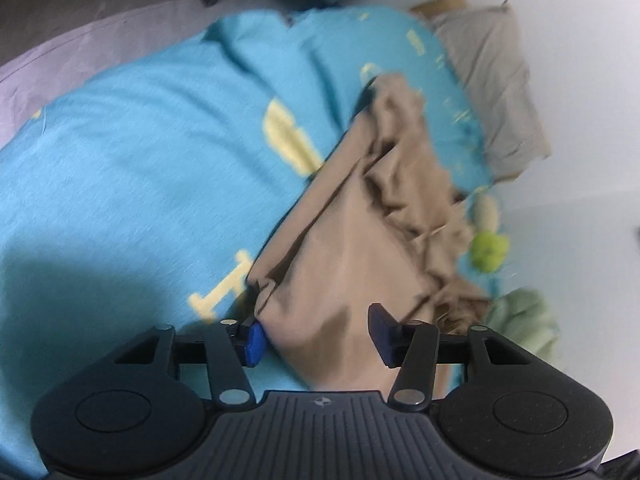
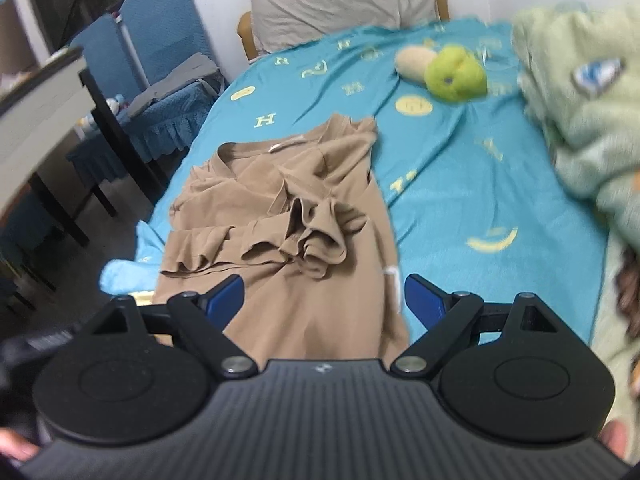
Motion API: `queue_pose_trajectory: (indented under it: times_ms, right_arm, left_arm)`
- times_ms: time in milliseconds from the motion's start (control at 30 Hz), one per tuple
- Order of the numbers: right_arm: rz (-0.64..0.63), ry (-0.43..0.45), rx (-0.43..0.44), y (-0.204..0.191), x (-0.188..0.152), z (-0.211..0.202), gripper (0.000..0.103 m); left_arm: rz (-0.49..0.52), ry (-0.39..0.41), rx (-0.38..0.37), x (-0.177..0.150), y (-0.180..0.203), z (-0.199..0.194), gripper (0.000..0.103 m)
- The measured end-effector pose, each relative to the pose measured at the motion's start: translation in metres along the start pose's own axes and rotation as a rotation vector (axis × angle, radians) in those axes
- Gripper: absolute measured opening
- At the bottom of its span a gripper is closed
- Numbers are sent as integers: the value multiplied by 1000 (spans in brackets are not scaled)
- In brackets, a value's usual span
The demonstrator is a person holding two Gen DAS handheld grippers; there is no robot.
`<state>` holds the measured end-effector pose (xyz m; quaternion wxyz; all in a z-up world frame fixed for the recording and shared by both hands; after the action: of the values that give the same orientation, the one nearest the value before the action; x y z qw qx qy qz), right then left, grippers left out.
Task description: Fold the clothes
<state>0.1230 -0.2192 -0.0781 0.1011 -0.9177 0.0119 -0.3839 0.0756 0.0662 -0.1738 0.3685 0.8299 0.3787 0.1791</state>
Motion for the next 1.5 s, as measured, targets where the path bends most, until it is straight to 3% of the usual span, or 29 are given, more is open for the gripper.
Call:
queue_pose_trajectory:
  times_ms: [100, 167, 233, 400, 500, 667, 700, 767, 833, 933, 1067, 1333, 1500]
  right_arm:
    - [160, -26, 124, 11, -5, -4, 89]
    - [279, -63, 230, 16, -12, -4, 89]
    - [393, -120, 335, 17, -23, 3, 89]
    - [600, -311, 497, 7, -56, 38, 89]
    - [700, -338, 470, 11, -70, 50, 89]
    - [793, -244, 334, 33, -75, 49, 88]
    - [805, -225, 313, 37, -75, 49, 75]
    - [822, -195, 270, 43, -75, 48, 65]
    - [834, -169, 226, 47, -75, 46, 34]
    - [807, -106, 204, 47, -71, 37, 13]
    - [736, -4, 219, 42, -58, 15, 11]
    - [619, 94, 254, 40, -33, -53, 11]
    - [588, 80, 266, 40, -50, -105, 11]
  left_arm:
    - [-20, 1, -12, 1, -2, 1, 50]
    - [-38, 6, -18, 2, -5, 1, 29]
    - [-62, 7, -21, 4, -10, 3, 15]
    - [-62, 42, -89, 4, -6, -2, 9]
    - [-53, 70, -160, 4, -1, -10, 8]
    - [-21, 107, -233, 2, 7, -22, 8]
    - [-13, 113, -239, 2, 8, -24, 8]
    - [-12, 120, -253, 2, 8, -26, 8]
    - [-10, 123, -264, 2, 9, -27, 7]
    - [12, 129, -271, 0, 13, -31, 7]
    - [25, 155, -308, -1, 23, -55, 6]
    - [67, 205, -377, -32, 44, -117, 6]
    - [68, 199, -382, -69, 29, -165, 6]
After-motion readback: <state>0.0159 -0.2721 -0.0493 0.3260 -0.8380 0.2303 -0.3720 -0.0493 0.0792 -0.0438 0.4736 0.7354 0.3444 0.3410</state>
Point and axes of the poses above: each gripper's, at about its wrist camera, not at the fingertips, and z roughly the way its jaws point, y to its right, x to its top, the point moved 1 cm from there along z, roughly the way its jaws point, and after that the axes turned 9 degrees about -z, right-handed, at the moved point
